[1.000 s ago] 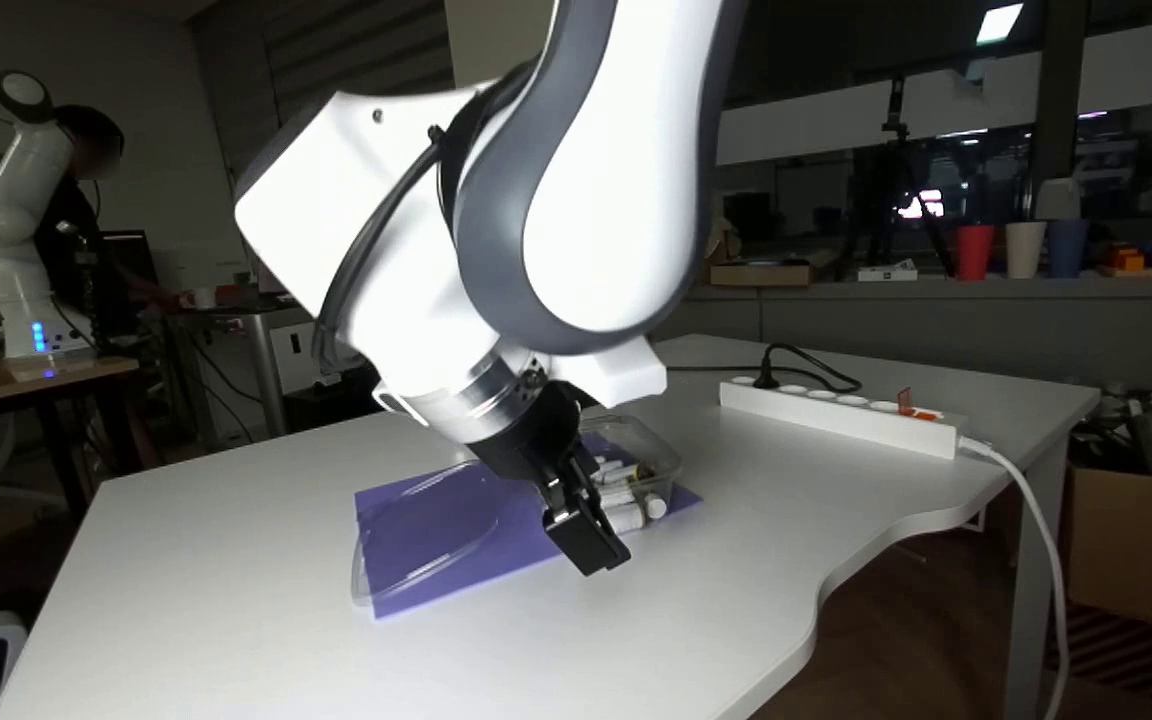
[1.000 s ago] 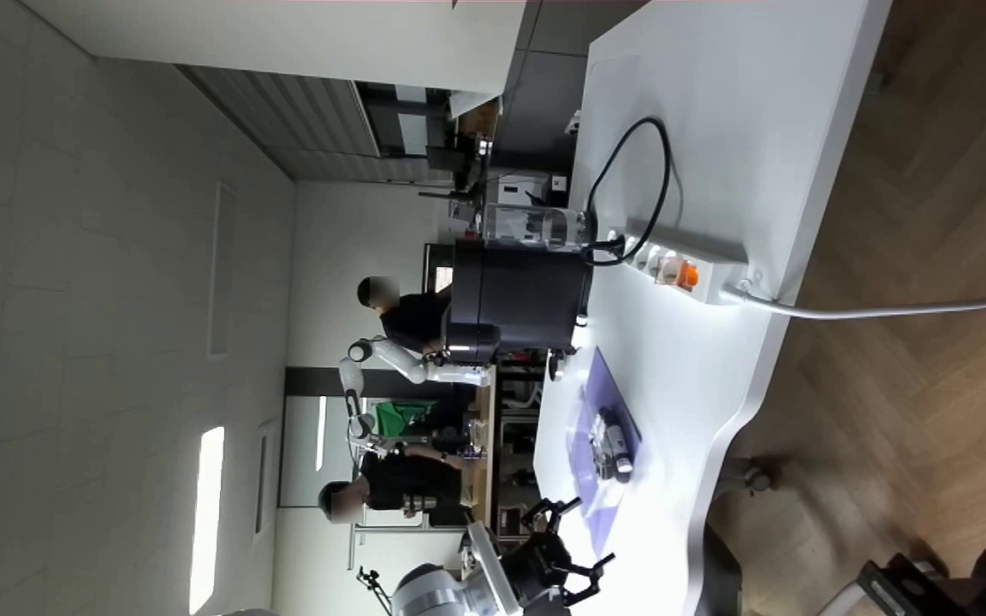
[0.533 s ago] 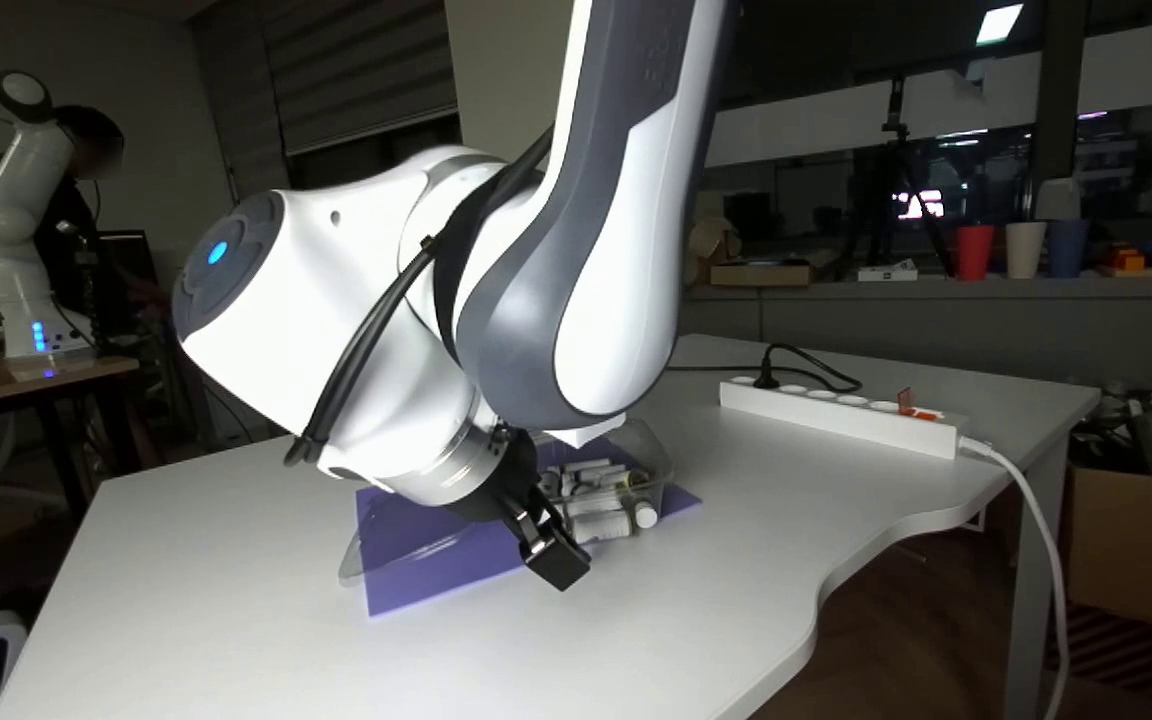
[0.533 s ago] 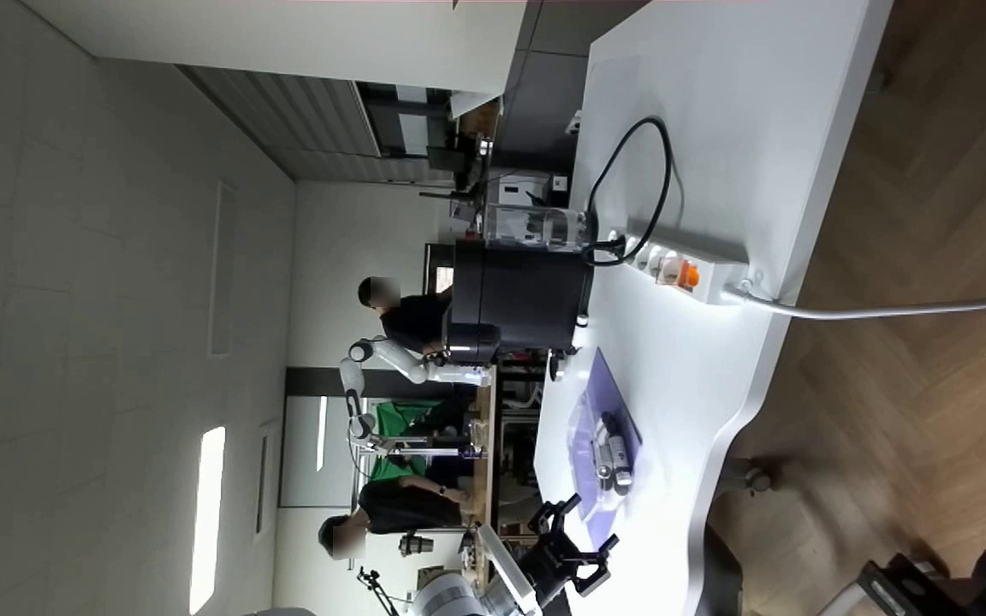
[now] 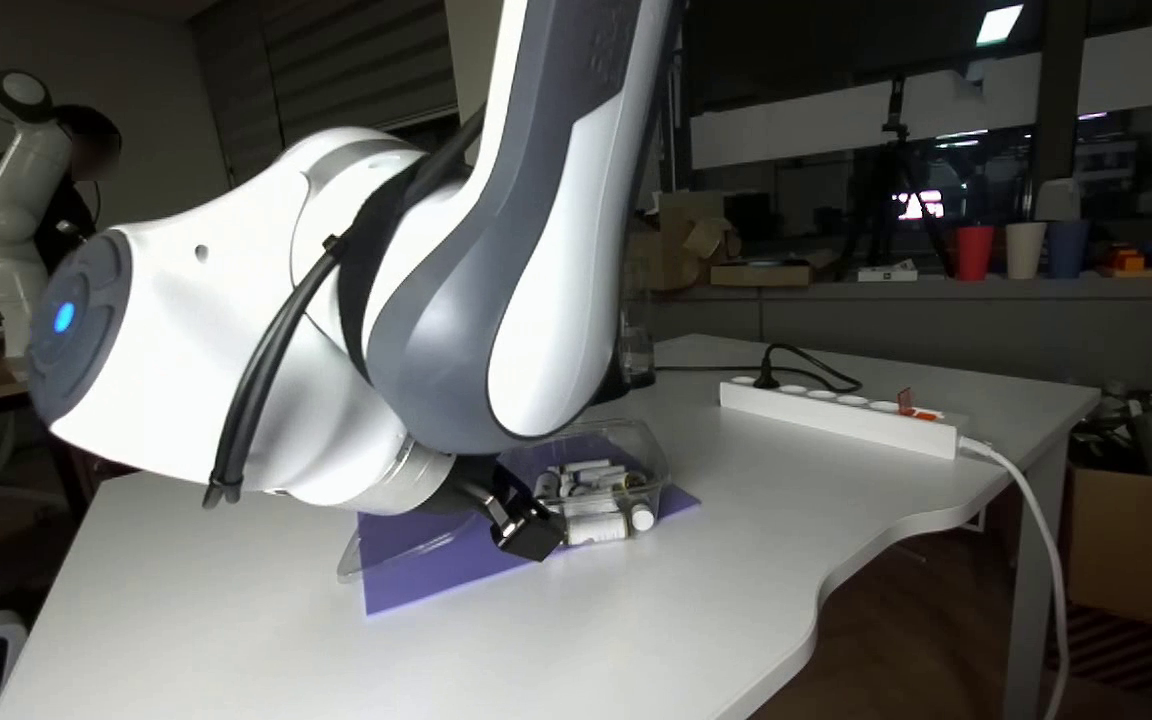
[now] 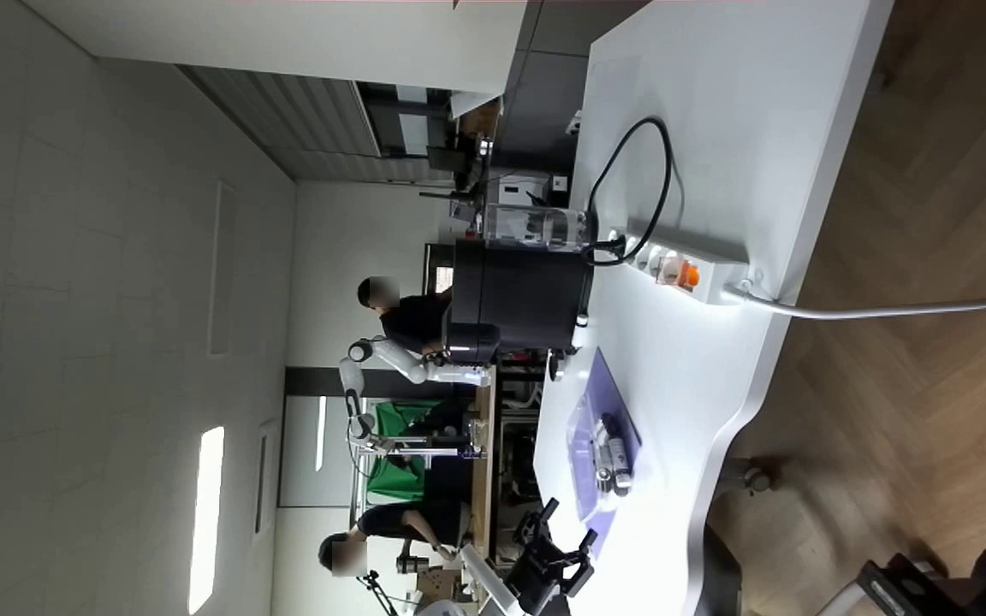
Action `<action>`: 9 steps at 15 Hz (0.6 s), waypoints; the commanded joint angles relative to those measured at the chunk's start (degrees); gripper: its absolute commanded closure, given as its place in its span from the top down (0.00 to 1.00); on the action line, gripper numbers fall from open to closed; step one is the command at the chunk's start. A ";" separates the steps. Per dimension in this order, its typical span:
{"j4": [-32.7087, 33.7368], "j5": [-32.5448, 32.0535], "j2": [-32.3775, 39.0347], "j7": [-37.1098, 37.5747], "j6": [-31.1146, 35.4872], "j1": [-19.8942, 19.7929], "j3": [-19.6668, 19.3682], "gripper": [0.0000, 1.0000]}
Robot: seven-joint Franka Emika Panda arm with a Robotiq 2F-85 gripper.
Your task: Close the clear container
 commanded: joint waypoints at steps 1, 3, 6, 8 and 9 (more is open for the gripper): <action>1.86 -1.94 2.01 1.66 -1.46 -0.10 1.60 1.00; 2.10 -2.78 2.84 2.43 -0.17 -0.38 2.12 1.00; 2.46 -6.83 4.04 6.49 2.78 -0.62 2.29 1.00; 2.64 -10.09 4.66 10.33 4.84 -0.86 2.33 1.00; 2.55 -12.46 4.80 12.83 5.77 -0.84 2.25 1.00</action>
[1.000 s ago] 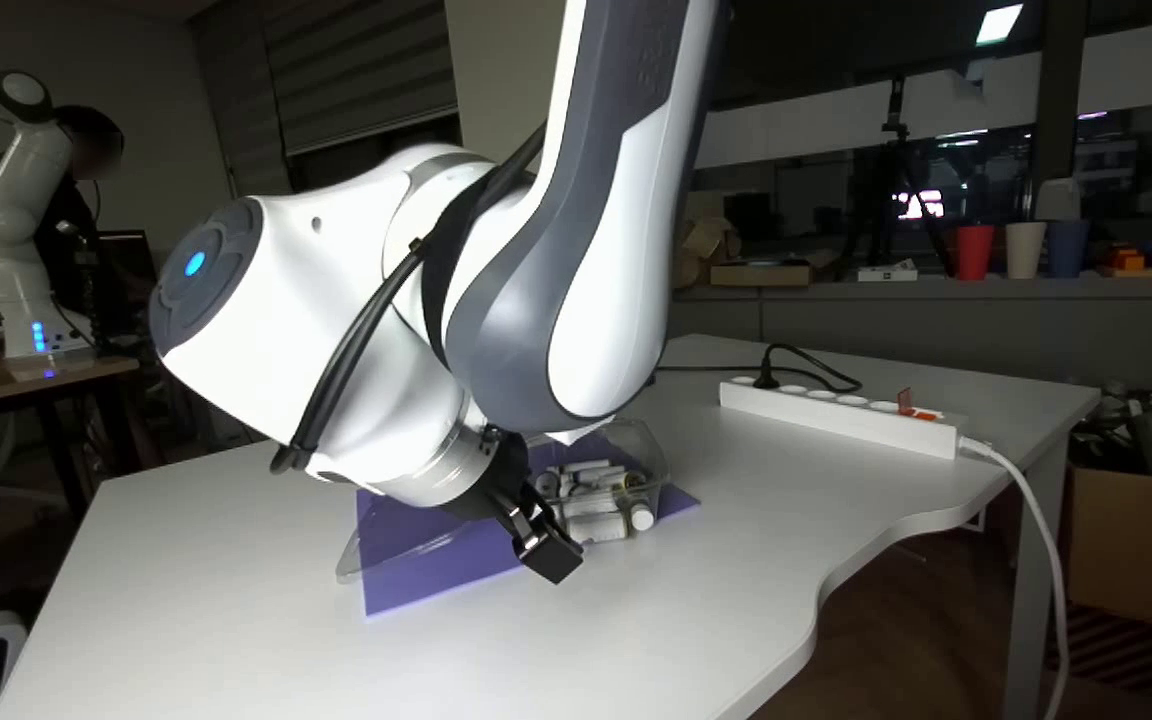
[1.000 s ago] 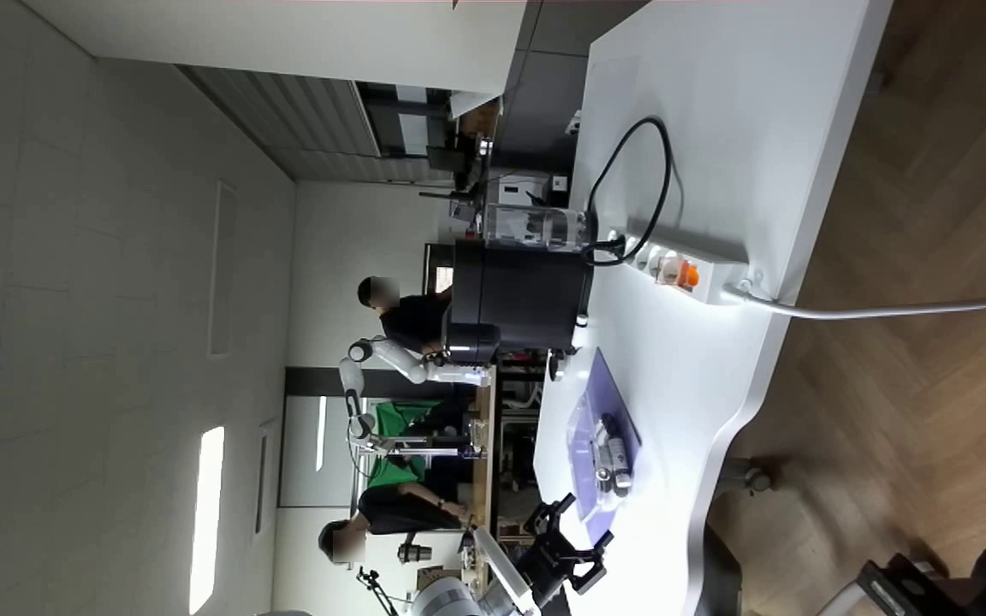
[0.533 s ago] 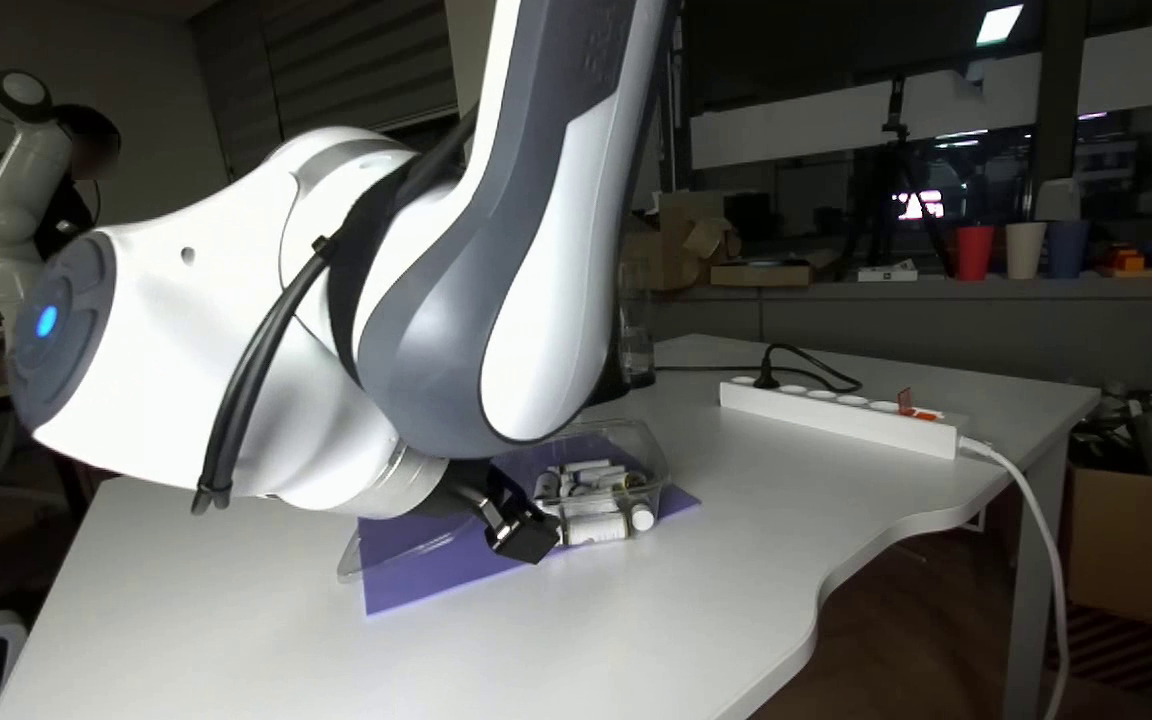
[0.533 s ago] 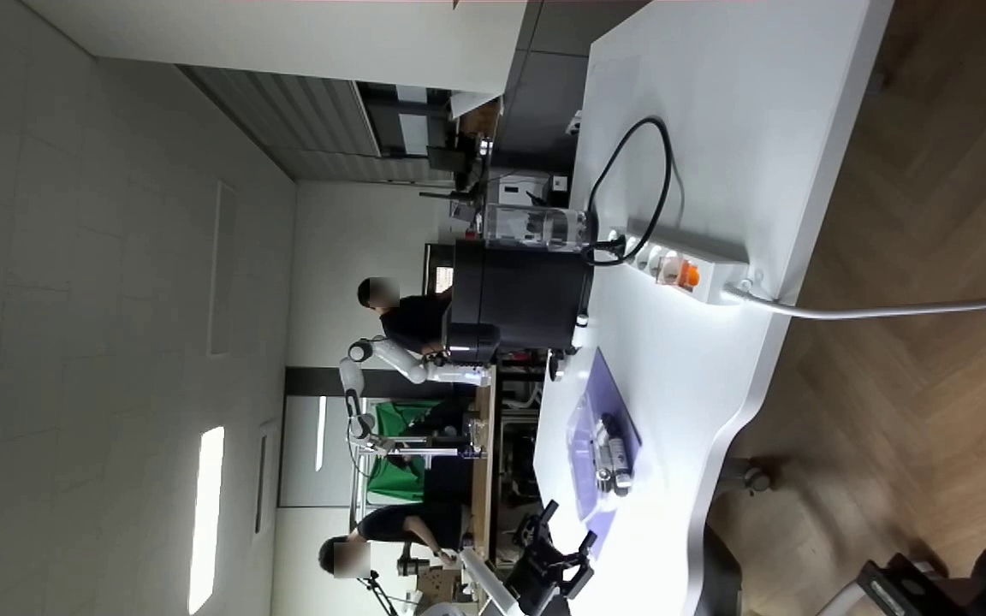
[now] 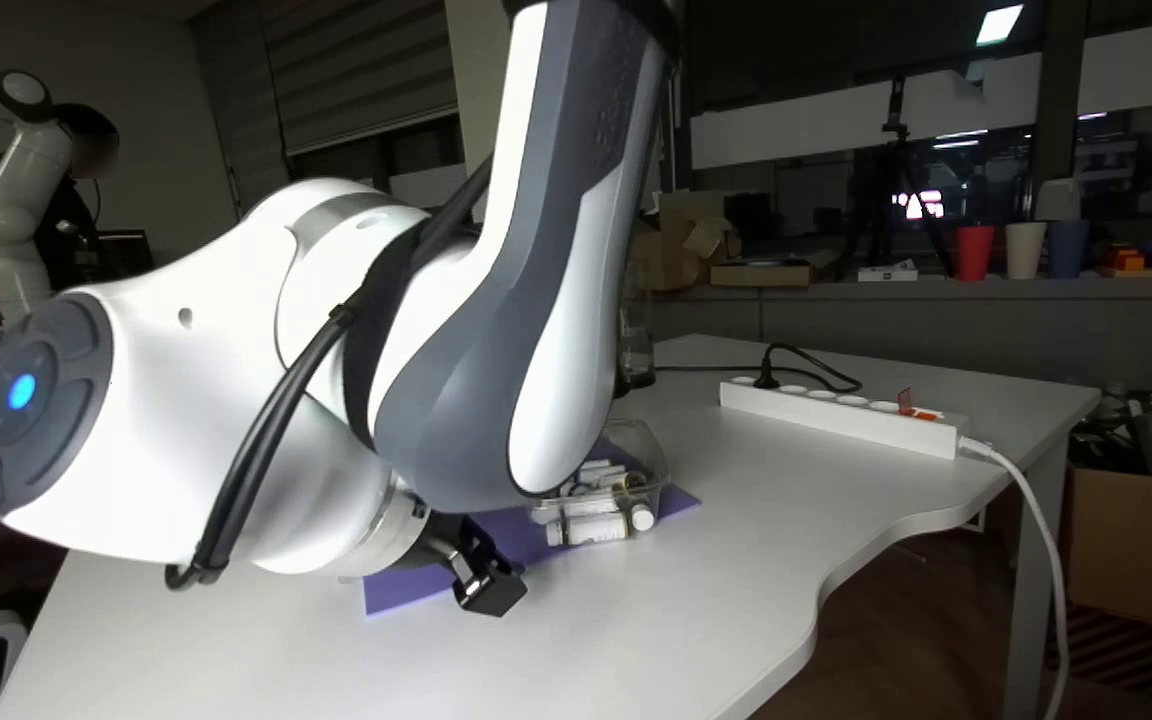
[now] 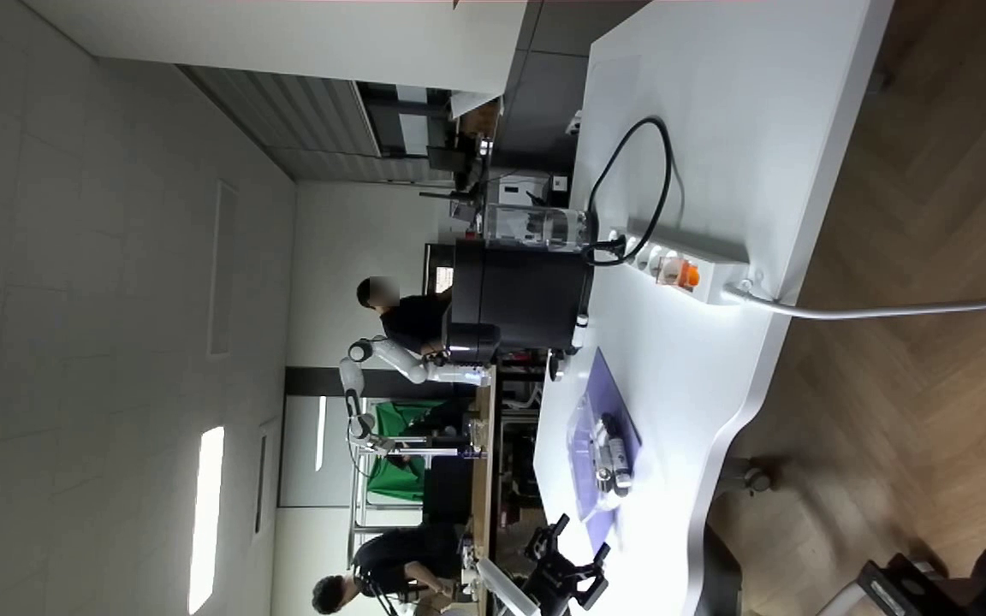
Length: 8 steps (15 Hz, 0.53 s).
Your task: Close the clear container
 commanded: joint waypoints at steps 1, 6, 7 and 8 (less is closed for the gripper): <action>0.76 -7.75 1.09 8.85 2.84 -0.77 0.38 1.00; 0.25 -22.05 1.98 19.71 1.87 -0.98 1.34 1.00; 0.26 -24.61 2.30 21.36 1.29 -1.15 1.70 1.00; 0.19 -26.90 2.63 22.78 0.75 -1.40 2.09 1.00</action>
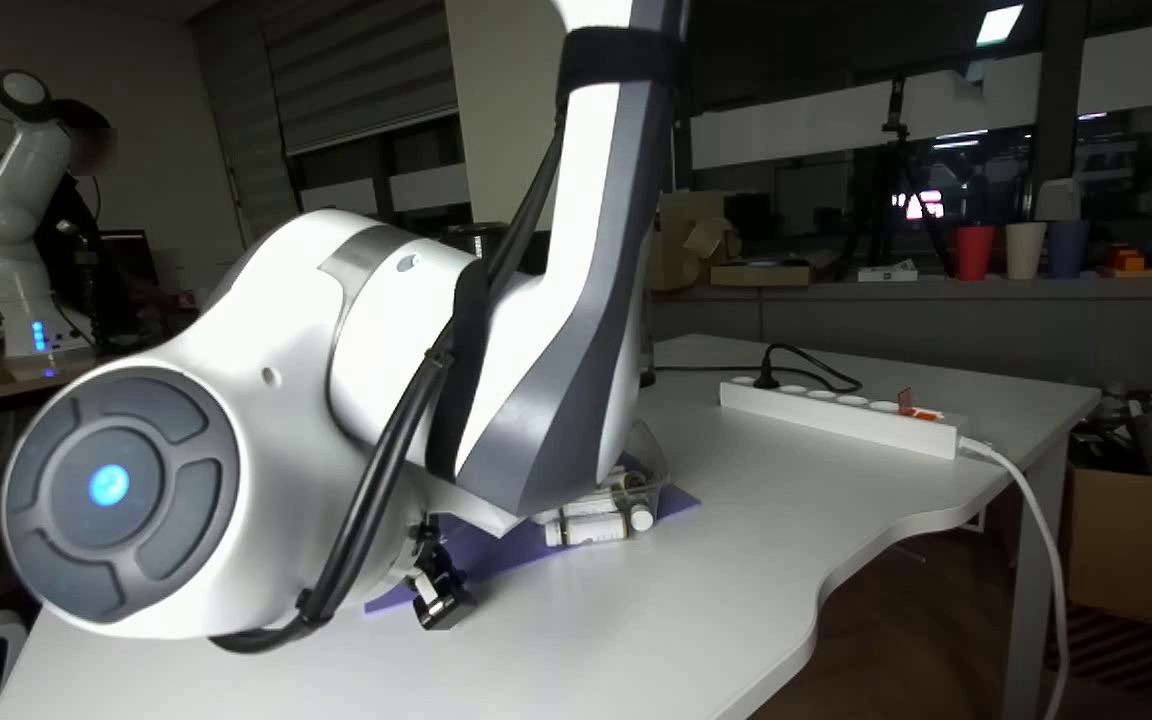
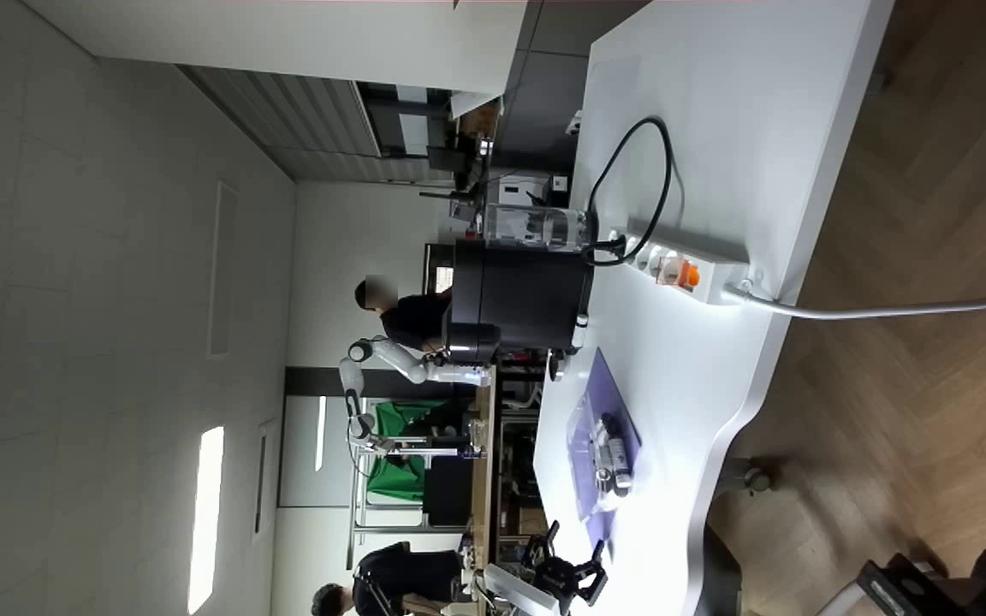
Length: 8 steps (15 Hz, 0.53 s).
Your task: Close the clear container
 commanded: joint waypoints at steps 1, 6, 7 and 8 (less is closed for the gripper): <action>-0.10 -8.79 1.20 7.25 -2.44 -1.30 1.75 1.00; -0.59 -19.23 2.98 11.43 -7.74 -2.12 2.87 1.00; -0.66 -20.55 3.09 11.79 -8.79 -2.37 3.16 1.00; -0.69 -21.45 3.15 11.83 -9.61 -2.63 3.46 1.00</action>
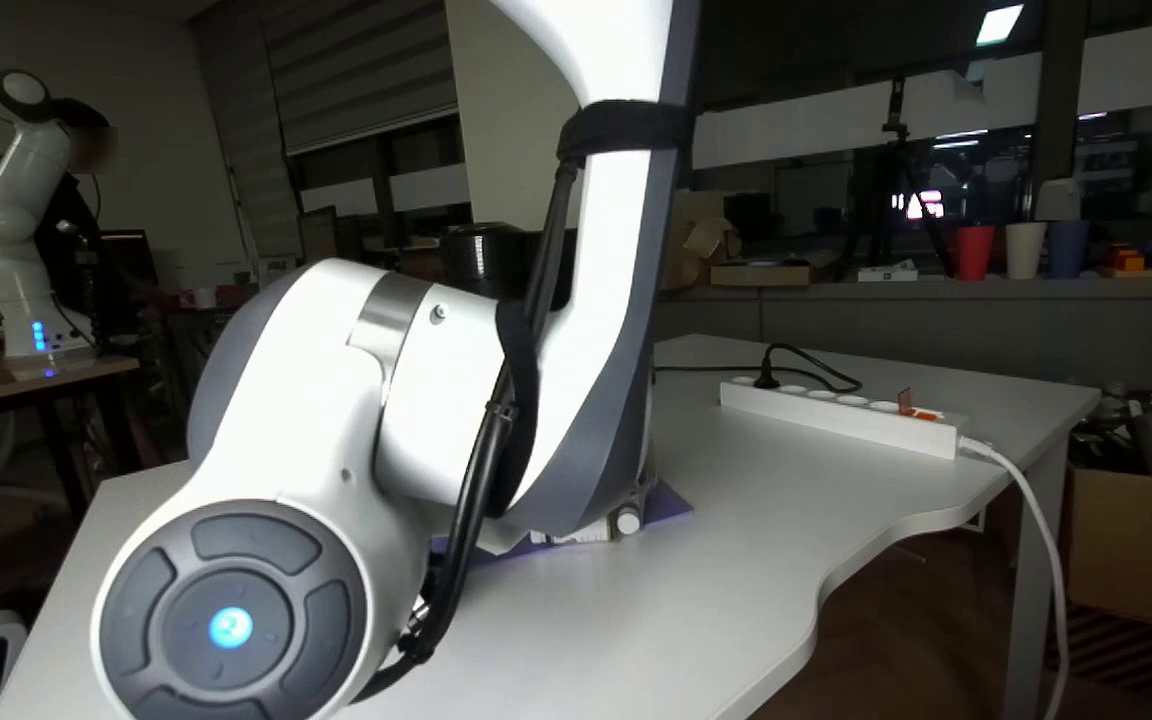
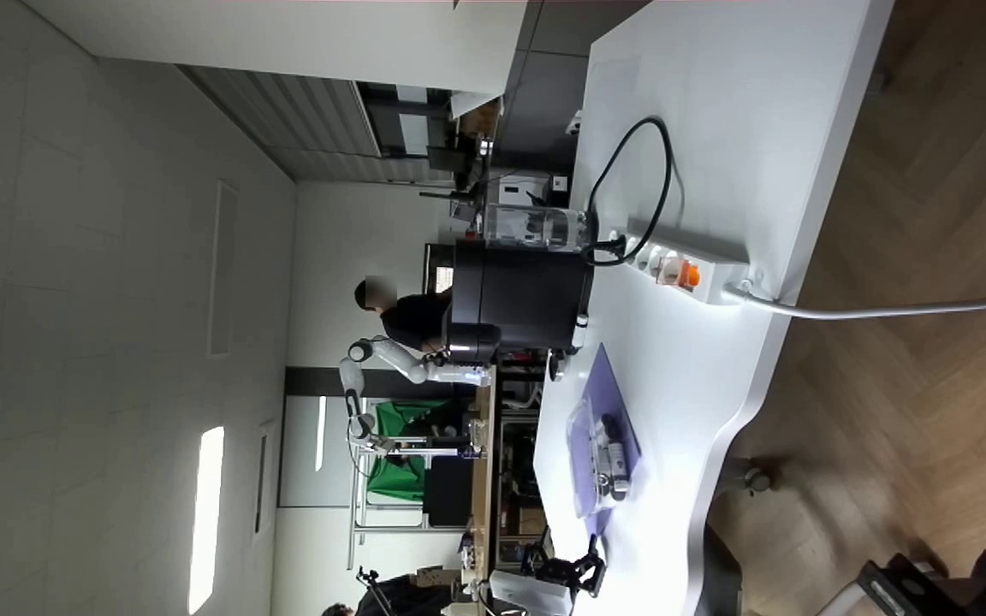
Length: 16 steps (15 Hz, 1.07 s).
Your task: Close the clear container
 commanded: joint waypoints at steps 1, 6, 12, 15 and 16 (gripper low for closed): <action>-0.48 -5.36 0.38 3.43 -3.79 -1.61 1.51 1.00; -0.67 -8.92 0.37 3.36 -6.94 -2.71 2.05 1.00; -0.55 -10.63 0.44 4.09 -9.93 -3.90 1.93 1.00; -0.30 -10.84 -0.03 5.57 -13.33 -4.01 2.12 1.00; -0.18 -10.34 -0.37 5.68 -14.34 -3.97 2.25 1.00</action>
